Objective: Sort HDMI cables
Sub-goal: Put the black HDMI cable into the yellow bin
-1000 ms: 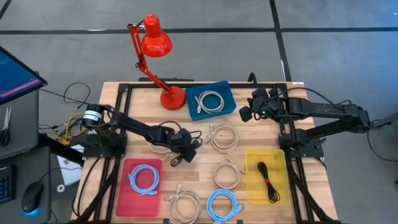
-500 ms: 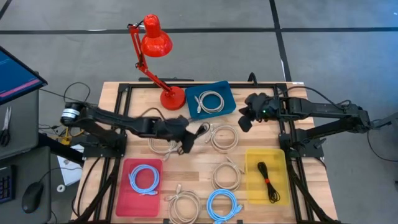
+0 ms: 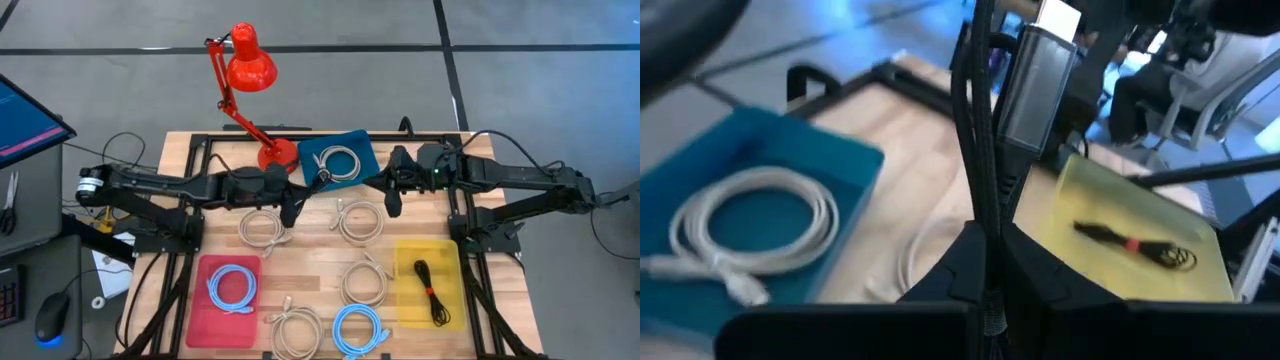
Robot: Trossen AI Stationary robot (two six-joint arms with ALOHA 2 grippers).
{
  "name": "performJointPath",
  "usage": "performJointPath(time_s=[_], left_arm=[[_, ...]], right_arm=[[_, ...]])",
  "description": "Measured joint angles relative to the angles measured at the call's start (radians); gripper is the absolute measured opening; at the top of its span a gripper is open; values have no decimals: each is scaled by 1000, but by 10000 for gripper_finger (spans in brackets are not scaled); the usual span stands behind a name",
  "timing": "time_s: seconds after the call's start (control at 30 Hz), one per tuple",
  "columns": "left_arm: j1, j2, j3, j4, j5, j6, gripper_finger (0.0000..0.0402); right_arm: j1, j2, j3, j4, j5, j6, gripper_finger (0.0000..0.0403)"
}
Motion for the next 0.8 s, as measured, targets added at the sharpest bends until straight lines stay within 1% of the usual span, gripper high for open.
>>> performJointPath(time_s=[0.07,0.2,0.37,0.43,0.5,0.6,0.8], left_arm=[[7,-2,0,50,5,20,13],[25,-3,0,138,40,40,13],[44,-3,0,157,79,41,13],[46,-3,0,158,87,41,13],[45,-3,0,157,88,41,13],[45,-3,0,158,91,41,13],[45,-3,0,157,90,37,13]], right_arm=[[0,13,0,41,0,39,0],[0,49,0,116,0,46,0],[0,127,0,197,2,52,1],[0,155,0,230,2,71,10],[0,182,0,263,2,89,28],[0,214,0,298,2,101,65],[0,234,-1,386,-9,102,137]])
